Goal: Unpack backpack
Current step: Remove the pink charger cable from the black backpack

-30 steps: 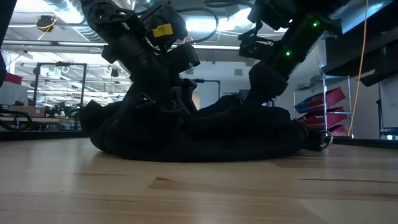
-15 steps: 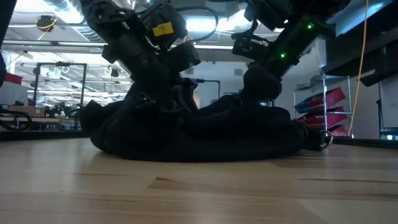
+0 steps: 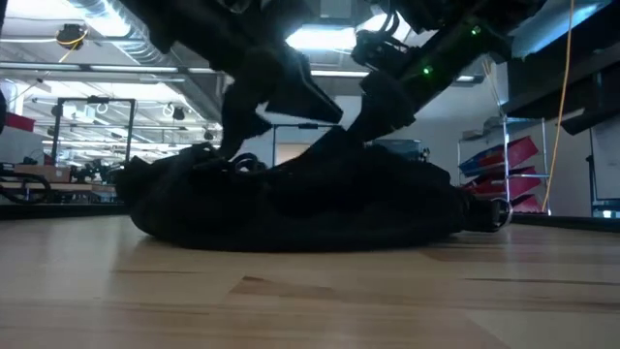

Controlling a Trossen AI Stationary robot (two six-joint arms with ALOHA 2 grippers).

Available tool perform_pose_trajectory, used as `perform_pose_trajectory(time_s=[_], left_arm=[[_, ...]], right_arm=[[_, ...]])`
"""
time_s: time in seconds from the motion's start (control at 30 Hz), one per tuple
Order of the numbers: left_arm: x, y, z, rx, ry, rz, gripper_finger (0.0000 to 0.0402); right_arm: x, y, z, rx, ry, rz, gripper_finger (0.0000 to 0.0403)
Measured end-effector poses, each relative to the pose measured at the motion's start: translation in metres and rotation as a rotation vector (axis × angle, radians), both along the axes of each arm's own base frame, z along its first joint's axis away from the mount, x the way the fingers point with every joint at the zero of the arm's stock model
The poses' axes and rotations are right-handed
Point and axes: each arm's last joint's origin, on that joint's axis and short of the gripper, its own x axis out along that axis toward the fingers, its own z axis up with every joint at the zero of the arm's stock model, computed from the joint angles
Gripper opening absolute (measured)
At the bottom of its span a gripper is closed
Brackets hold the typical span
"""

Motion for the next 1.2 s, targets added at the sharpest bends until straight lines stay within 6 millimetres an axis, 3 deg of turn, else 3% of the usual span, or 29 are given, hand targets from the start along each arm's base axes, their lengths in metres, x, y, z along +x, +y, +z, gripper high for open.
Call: perform_pose_trajectory(time_s=[0.23, 0.5, 0.8, 0.93, 1.2], left_arm=[[0.0, -0.014, -0.009, 0.055, 0.049, -0.084, 0.0134], [0.003, -0.01, -0.009, 0.034, 0.02, -0.047, 0.0134], [0.015, 0.021, -0.015, -0.056, -0.059, 0.088, 0.0134], [0.02, 0.02, -0.022, -0.045, -0.066, 0.108, 0.0133], [0.019, 0.013, -0.033, 0.109, 0.071, 0.31, 0.0133]], right_arm=[[0.006, 0.001, 0.008, -0.039, -0.086, 0.039, 0.0002], [0.007, 0.001, 0.009, -0.048, -0.095, 0.045, 0.0002], [0.007, 0.0, 0.01, -0.048, -0.105, 0.043, 0.0002], [0.007, 0.0, 0.01, -0.049, -0.105, 0.041, 0.0002], [0.008, 0.001, 0.013, -0.044, -0.13, 0.041, 0.0002]])
